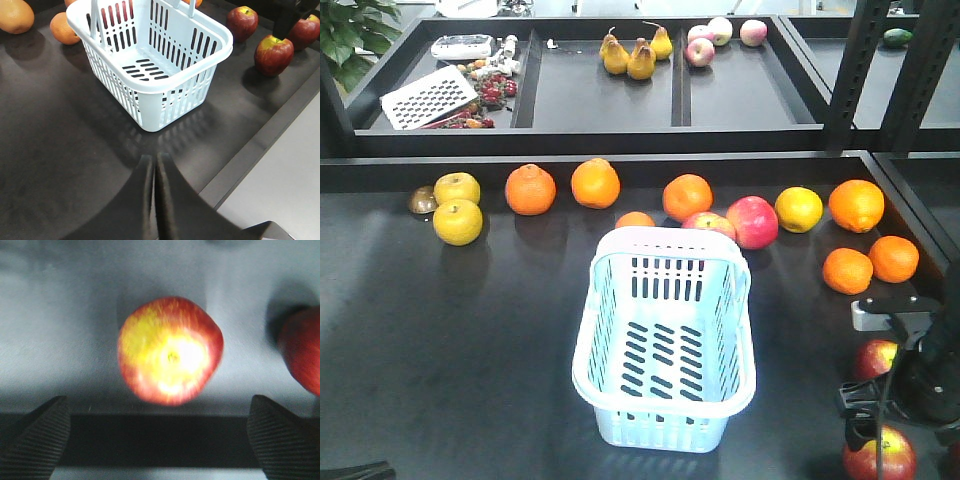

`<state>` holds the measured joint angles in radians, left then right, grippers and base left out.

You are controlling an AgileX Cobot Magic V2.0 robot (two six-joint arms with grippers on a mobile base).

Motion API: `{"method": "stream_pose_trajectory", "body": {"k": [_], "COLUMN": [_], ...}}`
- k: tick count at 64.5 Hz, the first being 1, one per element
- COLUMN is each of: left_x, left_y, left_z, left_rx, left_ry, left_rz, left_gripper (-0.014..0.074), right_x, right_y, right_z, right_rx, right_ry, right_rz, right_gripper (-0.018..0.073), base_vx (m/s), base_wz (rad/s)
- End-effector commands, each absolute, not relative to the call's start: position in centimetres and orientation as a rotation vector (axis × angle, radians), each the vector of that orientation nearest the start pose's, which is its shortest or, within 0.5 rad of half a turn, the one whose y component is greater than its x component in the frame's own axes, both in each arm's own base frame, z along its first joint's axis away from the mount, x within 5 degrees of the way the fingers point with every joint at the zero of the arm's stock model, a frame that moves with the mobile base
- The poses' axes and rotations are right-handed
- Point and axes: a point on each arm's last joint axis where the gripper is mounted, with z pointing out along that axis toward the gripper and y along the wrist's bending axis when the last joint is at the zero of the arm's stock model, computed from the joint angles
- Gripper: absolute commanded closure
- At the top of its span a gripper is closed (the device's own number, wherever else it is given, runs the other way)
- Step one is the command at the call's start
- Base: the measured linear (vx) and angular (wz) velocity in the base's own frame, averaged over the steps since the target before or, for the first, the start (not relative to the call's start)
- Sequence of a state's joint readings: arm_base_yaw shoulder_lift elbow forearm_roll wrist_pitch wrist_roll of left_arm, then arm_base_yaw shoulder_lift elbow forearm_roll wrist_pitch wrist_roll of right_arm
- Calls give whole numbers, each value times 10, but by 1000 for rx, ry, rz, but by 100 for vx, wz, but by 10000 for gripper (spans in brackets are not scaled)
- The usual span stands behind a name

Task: Pick three apples into basket with both arms
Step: 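Reach the right gripper to the red apple nearest the robot and grasp it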

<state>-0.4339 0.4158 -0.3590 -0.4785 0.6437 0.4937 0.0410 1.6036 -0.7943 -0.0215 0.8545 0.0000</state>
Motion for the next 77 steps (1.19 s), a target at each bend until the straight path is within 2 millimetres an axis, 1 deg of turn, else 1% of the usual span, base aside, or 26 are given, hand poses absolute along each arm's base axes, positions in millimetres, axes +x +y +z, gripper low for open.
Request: {"method": "stream_pose_trajectory", "body": {"k": [1, 22, 33, 40, 46, 55, 59, 63, 70, 74, 77], "left_x": [67, 67, 67, 67, 67, 67, 67, 67, 67, 67, 67], "left_y": [-59, -59, -59, -59, -59, -59, -59, -59, -59, -59, -59], "left_z": [268, 268, 268, 268, 268, 268, 268, 268, 268, 268, 268], "left_rx": [674, 674, 674, 674, 674, 674, 674, 674, 674, 674, 674], "left_ry": [1960, 1960, 1960, 1960, 1960, 1960, 1960, 1960, 1960, 1960, 1960], "left_rz": [-517, -517, -517, -517, -517, -517, -517, -517, -517, -517, -517], "left_gripper": [604, 604, 604, 604, 604, 604, 604, 604, 604, 604, 604], "right_x": [261, 271, 274, 273, 274, 273, 273, 273, 272, 271, 267], "right_y": [9, 9, 9, 9, 9, 9, 9, 9, 9, 9, 9], "right_z": [166, 128, 116, 112, 112, 112, 113, 117, 139, 159, 174], "right_rx": [-87, -97, -99, -103, -105, -105, -105, -102, -125, -124, -138], "right_ry": [3089, 3154, 3171, 3185, 3184, 3187, 3184, 3172, 3094, 3027, 2979], "right_rz": [-27, -30, -30, -33, -35, -35, -35, -33, -30, -29, -31], "right_gripper": [-113, -99, -81, -40, 34, 206, 298, 375, 496, 554, 574], "base_vx": [0, 0, 0, 0, 0, 0, 0, 0, 0, 0, 0], "base_wz": [0, 0, 0, 0, 0, 0, 0, 0, 0, 0, 0]}}
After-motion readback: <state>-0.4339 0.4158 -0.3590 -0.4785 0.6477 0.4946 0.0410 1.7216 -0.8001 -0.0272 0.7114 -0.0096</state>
